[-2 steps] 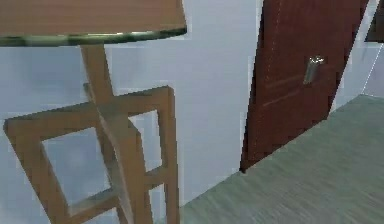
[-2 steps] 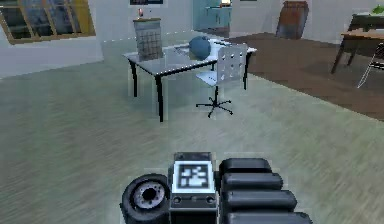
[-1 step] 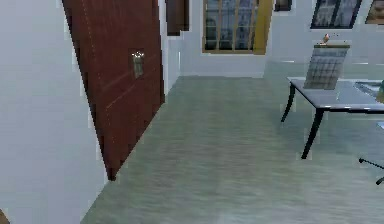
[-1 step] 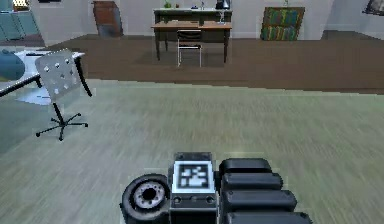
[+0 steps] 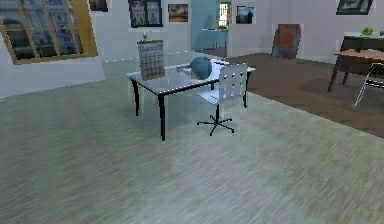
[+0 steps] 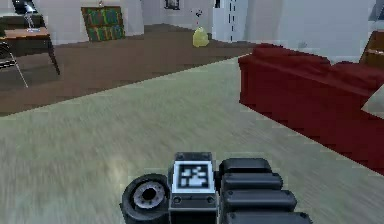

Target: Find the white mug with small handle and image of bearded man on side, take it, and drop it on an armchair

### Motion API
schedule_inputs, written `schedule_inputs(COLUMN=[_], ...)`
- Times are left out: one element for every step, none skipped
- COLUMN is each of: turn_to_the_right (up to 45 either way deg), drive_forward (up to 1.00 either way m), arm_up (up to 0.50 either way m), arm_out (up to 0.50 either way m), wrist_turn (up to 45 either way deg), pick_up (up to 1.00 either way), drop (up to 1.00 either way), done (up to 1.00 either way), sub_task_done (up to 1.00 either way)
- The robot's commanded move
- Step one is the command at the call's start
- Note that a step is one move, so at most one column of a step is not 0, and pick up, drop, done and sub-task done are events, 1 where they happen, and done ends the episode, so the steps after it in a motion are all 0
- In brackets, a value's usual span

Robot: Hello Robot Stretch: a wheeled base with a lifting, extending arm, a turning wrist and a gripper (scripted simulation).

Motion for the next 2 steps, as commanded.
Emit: schedule_inputs(turn_to_the_right=[9.0, -45.0], drive_forward=[0.0, 0.0], arm_up=[0.0, 0.0], arm_out=[0.0, 0.0], wrist_turn=[0.0, 0.0], pick_up=[0.0, 0.0], drop=[0.0, 0.0], done=[0.0, 0.0], sub_task_done=[0.0, 0.0])
